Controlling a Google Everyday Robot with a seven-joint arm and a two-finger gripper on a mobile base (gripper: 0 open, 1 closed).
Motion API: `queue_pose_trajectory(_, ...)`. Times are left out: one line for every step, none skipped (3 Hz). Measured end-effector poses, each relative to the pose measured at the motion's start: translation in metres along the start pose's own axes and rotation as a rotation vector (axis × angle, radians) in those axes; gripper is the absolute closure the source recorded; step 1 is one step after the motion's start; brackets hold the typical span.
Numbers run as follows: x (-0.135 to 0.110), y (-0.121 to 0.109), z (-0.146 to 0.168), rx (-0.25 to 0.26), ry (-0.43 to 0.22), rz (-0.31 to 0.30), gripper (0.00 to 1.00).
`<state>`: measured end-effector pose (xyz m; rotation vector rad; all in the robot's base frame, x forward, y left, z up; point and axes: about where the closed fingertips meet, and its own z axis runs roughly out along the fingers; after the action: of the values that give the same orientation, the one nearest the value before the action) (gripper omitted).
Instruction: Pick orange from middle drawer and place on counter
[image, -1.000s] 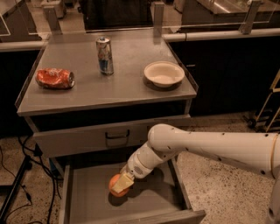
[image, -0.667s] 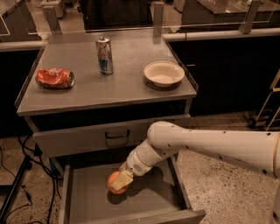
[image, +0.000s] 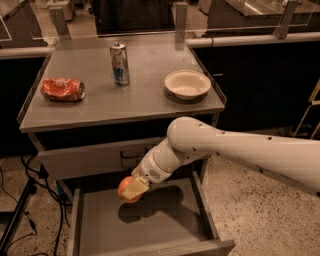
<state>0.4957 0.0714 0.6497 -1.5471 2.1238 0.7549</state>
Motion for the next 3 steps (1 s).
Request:
queue_pose_trajectory(-0.001, 0.000, -0.001, 0.001, 0.000, 0.000, 1.00)
queue_pose_trajectory(-0.012, -0.004, -0.023, 0.041, -0.003, -0.013, 1.00)
queue_pose_trajectory(-0.030, -0.009, -0.050, 0.090, -0.007, -0.043, 1.00)
